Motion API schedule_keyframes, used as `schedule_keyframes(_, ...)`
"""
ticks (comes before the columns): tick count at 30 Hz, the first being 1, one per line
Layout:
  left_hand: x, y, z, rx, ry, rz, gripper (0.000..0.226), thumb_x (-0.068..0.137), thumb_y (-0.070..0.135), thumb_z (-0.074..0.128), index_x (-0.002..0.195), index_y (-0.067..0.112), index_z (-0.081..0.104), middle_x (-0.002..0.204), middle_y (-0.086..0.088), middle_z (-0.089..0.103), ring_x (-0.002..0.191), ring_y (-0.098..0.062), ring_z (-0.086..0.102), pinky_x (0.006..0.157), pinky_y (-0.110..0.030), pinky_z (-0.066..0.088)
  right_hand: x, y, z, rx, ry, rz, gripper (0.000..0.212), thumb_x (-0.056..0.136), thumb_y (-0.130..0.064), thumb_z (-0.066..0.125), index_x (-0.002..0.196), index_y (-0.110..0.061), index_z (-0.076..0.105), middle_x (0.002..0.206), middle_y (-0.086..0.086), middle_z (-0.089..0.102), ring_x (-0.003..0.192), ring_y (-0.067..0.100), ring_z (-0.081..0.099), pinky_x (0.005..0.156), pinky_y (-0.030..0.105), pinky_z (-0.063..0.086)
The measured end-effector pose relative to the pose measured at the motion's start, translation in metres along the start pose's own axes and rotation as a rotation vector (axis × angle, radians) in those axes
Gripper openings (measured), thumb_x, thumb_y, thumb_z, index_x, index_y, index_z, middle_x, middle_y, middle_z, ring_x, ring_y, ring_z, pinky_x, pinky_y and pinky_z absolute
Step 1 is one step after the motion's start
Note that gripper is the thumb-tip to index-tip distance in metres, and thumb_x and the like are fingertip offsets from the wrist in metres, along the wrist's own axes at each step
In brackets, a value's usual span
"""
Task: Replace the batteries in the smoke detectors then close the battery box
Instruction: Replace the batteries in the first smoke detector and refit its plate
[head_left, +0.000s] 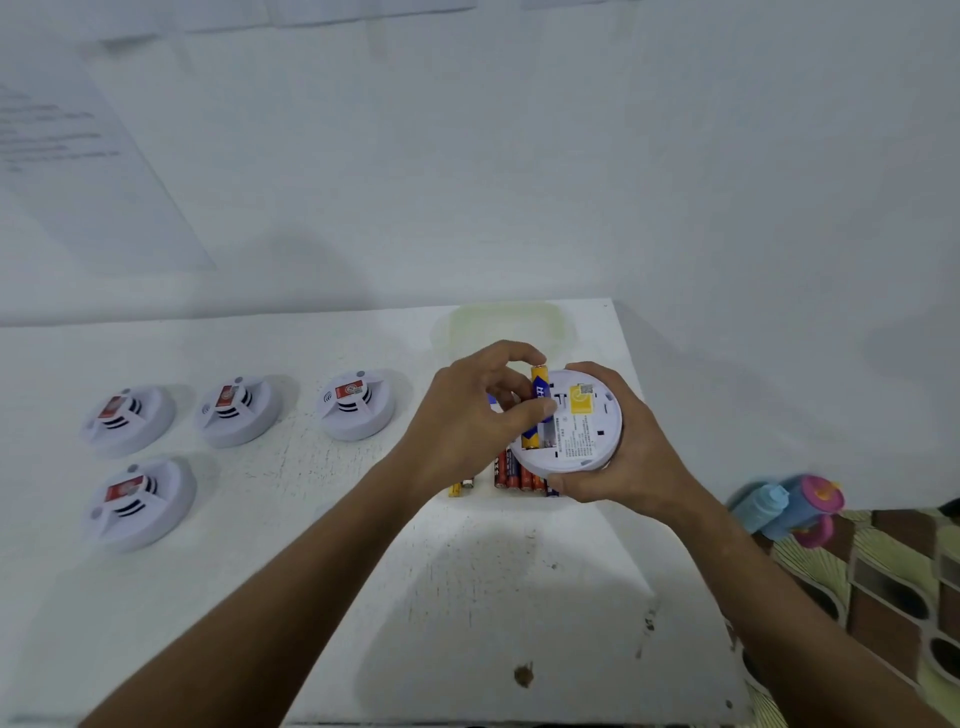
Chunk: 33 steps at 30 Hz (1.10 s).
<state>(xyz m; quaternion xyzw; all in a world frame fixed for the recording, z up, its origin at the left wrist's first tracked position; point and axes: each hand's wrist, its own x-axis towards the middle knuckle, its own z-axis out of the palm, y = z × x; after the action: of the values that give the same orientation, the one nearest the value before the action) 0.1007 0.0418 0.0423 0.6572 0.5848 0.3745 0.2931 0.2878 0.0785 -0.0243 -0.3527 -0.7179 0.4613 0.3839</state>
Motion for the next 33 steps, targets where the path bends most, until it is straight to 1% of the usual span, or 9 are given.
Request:
schedule_keyframes(6, 0.000, -0.011, -0.005, 0.122, -0.045, 0.017, 0.029, 0.081, 0.048, 0.069, 0.108, 0.048, 0.059, 0.105, 0.016, 0.052, 0.091, 0.007, 0.050, 0.069, -0.004, 0.038, 0.003, -0.004, 0.002, 0.007, 0.009, -0.008, 0.092, 0.051, -0.035, 0.084, 0.132, -0.020, 0.044, 0.123, -0.006, 0.061, 0.113, 0.005, 0.060, 0.095, 0.019, 0.050)
schedule_keyframes(9, -0.006, -0.012, -0.010, 0.068, -0.176, -0.009, 0.052, 0.078, 0.055, 0.064, 0.127, 0.047, 0.051, 0.114, 0.019, 0.047, 0.103, 0.011, 0.046, 0.072, 0.000, 0.040, 0.006, -0.006, -0.001, 0.019, 0.012, -0.015, 0.097, 0.052, -0.036, 0.086, 0.136, -0.008, 0.044, 0.126, 0.006, 0.060, 0.115, 0.014, 0.061, 0.096, 0.025, 0.052)
schedule_keyframes(12, -0.011, -0.014, -0.018, 0.051, -0.251, 0.029, 0.072, 0.072, 0.044, 0.078, 0.136, 0.045, 0.043, 0.122, 0.020, 0.054, 0.102, -0.002, 0.057, 0.070, -0.005, 0.045, 0.009, -0.007, -0.003, 0.028, 0.005, -0.025, 0.097, 0.054, -0.033, 0.085, 0.136, -0.003, 0.043, 0.127, 0.008, 0.060, 0.118, 0.014, 0.060, 0.097, 0.025, 0.051)
schedule_keyframes(16, -0.015, -0.018, -0.025, -0.057, -0.208, 0.045, 0.073, 0.066, 0.023, 0.085, 0.130, 0.037, 0.051, 0.109, 0.023, 0.060, 0.093, 0.007, 0.061, 0.067, -0.011, 0.052, 0.017, -0.008, 0.003, 0.026, -0.054, -0.032, 0.097, 0.056, -0.029, 0.086, 0.137, 0.002, 0.041, 0.133, 0.015, 0.057, 0.124, 0.024, 0.057, 0.104, 0.038, 0.050)
schedule_keyframes(18, -0.017, -0.022, -0.029, -0.008, -0.188, 0.052, 0.074, 0.066, 0.022, 0.085, 0.131, 0.034, 0.052, 0.107, 0.021, 0.059, 0.092, 0.010, 0.059, 0.068, -0.010, 0.051, 0.019, -0.010, 0.008, 0.026, -0.067, -0.047, 0.098, 0.056, -0.030, 0.085, 0.137, 0.003, 0.040, 0.132, 0.013, 0.056, 0.123, 0.018, 0.057, 0.103, 0.033, 0.050)
schedule_keyframes(21, -0.021, -0.027, -0.035, 0.019, -0.174, 0.061, 0.067, 0.066, 0.024, 0.084, 0.125, 0.037, 0.056, 0.111, 0.008, 0.060, 0.095, 0.002, 0.058, 0.073, -0.010, 0.051, 0.022, -0.015, 0.015, 0.022, -0.076, -0.069, 0.095, 0.056, -0.032, 0.083, 0.136, -0.002, 0.041, 0.129, -0.004, 0.057, 0.120, 0.004, 0.056, 0.099, 0.018, 0.047)
schedule_keyframes(24, -0.027, -0.030, -0.038, 0.033, -0.163, 0.053, 0.057, 0.065, 0.030, 0.080, 0.114, 0.047, 0.057, 0.116, 0.001, 0.056, 0.100, -0.011, 0.058, 0.078, -0.019, 0.054, 0.026, -0.018, 0.022, 0.004, -0.110, -0.080, 0.089, 0.057, -0.032, 0.083, 0.134, -0.017, 0.039, 0.127, -0.025, 0.056, 0.120, 0.001, 0.055, 0.099, 0.016, 0.047)
schedule_keyframes(28, -0.037, -0.042, -0.045, 0.057, -0.147, 0.028, 0.061, 0.069, 0.037, 0.079, 0.124, 0.046, 0.054, 0.119, 0.008, 0.054, 0.097, -0.011, 0.056, 0.075, -0.021, 0.055, 0.031, -0.020, 0.033, 0.015, -0.133, -0.090, 0.093, 0.056, -0.038, 0.082, 0.135, -0.014, 0.040, 0.131, -0.006, 0.054, 0.120, 0.006, 0.056, 0.102, 0.022, 0.047)
schedule_keyframes(33, -0.058, -0.073, -0.076, 0.157, -0.117, -0.122, 0.073, 0.072, 0.043, 0.072, 0.135, 0.055, 0.036, 0.127, 0.023, 0.050, 0.108, 0.001, 0.052, 0.081, -0.018, 0.049, 0.026, -0.015, 0.046, 0.063, -0.153, -0.041, 0.094, 0.049, -0.031, 0.086, 0.132, -0.015, 0.045, 0.122, -0.010, 0.060, 0.115, 0.006, 0.060, 0.092, 0.020, 0.051)
